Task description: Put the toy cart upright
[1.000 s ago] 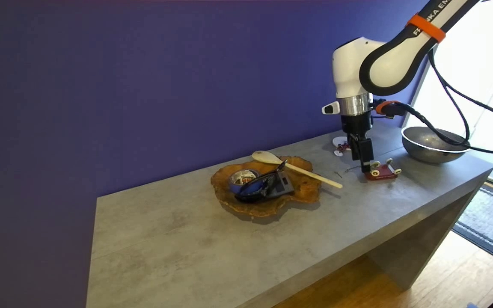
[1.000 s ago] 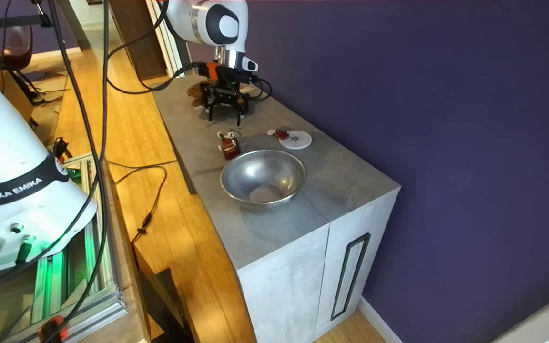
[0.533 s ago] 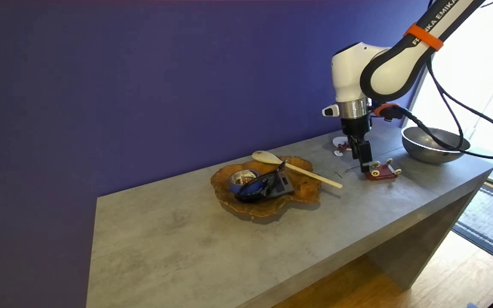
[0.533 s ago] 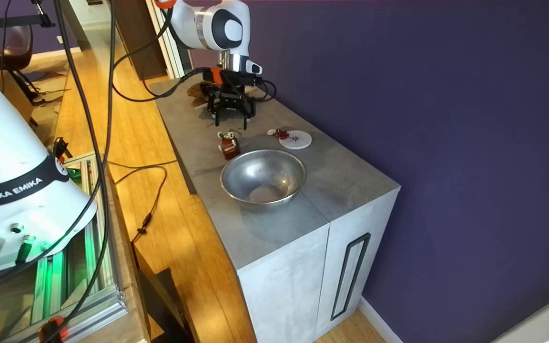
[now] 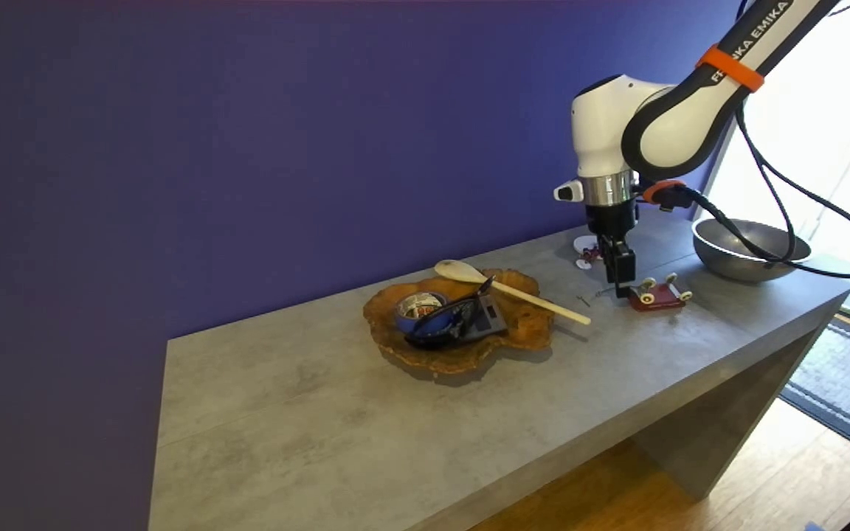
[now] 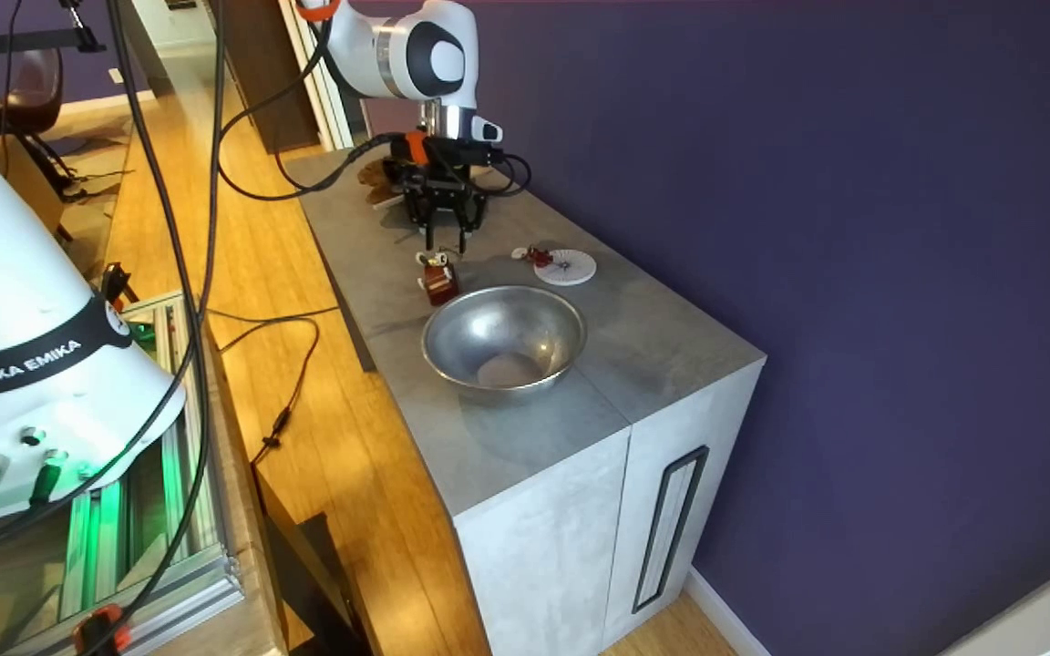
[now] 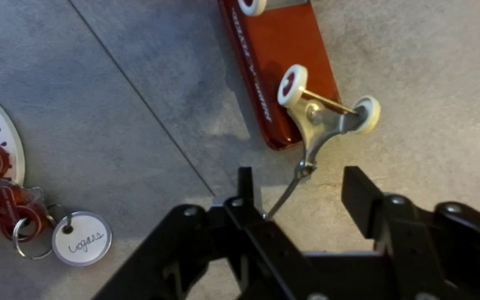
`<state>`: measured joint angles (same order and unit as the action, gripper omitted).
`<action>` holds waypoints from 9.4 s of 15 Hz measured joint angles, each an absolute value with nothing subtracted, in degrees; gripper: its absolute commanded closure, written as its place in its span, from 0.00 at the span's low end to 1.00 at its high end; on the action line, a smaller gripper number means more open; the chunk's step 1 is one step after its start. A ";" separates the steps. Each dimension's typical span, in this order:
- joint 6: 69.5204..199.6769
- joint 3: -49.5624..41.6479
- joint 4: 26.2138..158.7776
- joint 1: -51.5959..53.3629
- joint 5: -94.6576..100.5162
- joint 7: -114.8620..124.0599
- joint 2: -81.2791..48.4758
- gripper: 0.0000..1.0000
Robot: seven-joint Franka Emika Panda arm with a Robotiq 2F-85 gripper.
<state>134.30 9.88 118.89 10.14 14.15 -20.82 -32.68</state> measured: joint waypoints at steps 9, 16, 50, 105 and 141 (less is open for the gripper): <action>134.02 9.31 118.90 10.07 14.57 -20.82 -32.86 0.98; 135.00 8.89 121.13 7.76 14.27 -21.27 -30.08 0.98; 150.65 56.96 141.16 -44.75 -67.04 -118.31 -18.93 0.98; 138.28 -0.88 135.81 0.48 -74.97 -136.34 -21.49 0.98; 166.86 11.73 157.12 4.41 -47.65 -65.62 7.14 0.00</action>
